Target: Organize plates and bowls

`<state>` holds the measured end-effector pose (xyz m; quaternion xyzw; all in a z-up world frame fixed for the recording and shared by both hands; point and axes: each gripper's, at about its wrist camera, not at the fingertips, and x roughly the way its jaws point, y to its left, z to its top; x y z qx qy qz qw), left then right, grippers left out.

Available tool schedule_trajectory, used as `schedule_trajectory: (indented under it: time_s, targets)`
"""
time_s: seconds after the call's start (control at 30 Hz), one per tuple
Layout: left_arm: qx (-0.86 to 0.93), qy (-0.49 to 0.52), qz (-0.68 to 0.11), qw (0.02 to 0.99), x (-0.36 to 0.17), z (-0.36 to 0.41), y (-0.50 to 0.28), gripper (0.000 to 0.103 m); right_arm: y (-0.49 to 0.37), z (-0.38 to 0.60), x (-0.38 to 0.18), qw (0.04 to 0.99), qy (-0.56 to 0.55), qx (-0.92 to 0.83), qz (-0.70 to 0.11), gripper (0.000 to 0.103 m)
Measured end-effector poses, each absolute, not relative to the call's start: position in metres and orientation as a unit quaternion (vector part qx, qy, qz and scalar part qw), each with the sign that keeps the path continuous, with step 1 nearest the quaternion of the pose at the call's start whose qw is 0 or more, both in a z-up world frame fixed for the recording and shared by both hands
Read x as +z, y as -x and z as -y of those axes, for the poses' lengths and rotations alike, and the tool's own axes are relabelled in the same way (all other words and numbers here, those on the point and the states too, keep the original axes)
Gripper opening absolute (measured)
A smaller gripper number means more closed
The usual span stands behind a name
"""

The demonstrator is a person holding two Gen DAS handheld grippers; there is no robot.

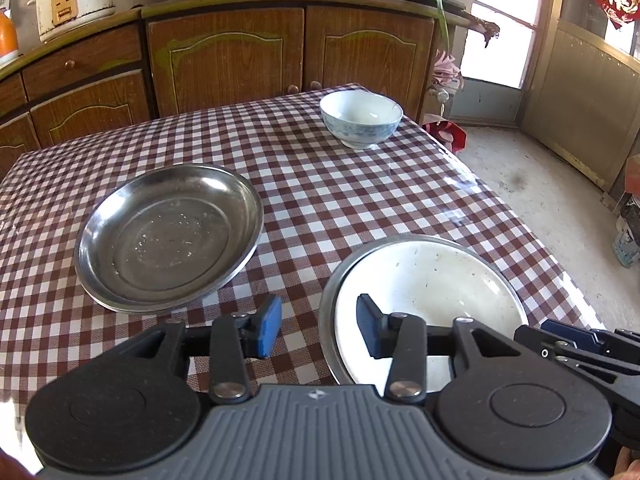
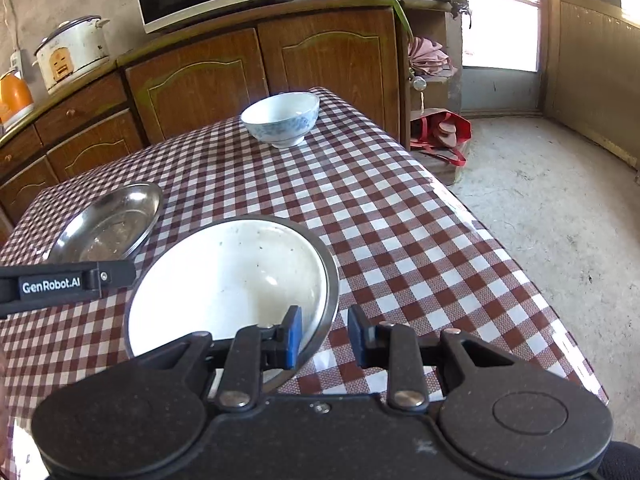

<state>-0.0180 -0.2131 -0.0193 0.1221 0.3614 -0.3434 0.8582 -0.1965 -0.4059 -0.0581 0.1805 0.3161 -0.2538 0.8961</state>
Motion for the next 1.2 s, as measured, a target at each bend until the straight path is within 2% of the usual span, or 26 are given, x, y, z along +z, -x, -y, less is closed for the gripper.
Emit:
schedule_trajectory:
  time_s: [0.17,0.5,0.93,1.2]
  targets:
    - [-0.335,-0.12,-0.366,0.86,-0.015,0.213,0.014,0.052,0.198,0.411,-0.048,0.902,-0.186,-0.248,-0.299,0.035]
    - [-0.316,-0.116,-0.361,0.87,0.004,0.217,0.008,0.072,0.194,0.418,-0.028,0.919,-0.186,-0.225,-0.265,0.068]
    - [-0.309,-0.111,-0.34,0.881,0.024,0.228,0.007,0.094,0.189,0.429,-0.005,0.931,-0.178,-0.214,-0.236,0.079]
    - [-0.309,-0.113,-0.33,0.885,0.031,0.234,0.006,0.095,0.188,0.437,0.003,0.934,-0.179,-0.213,-0.223,0.079]
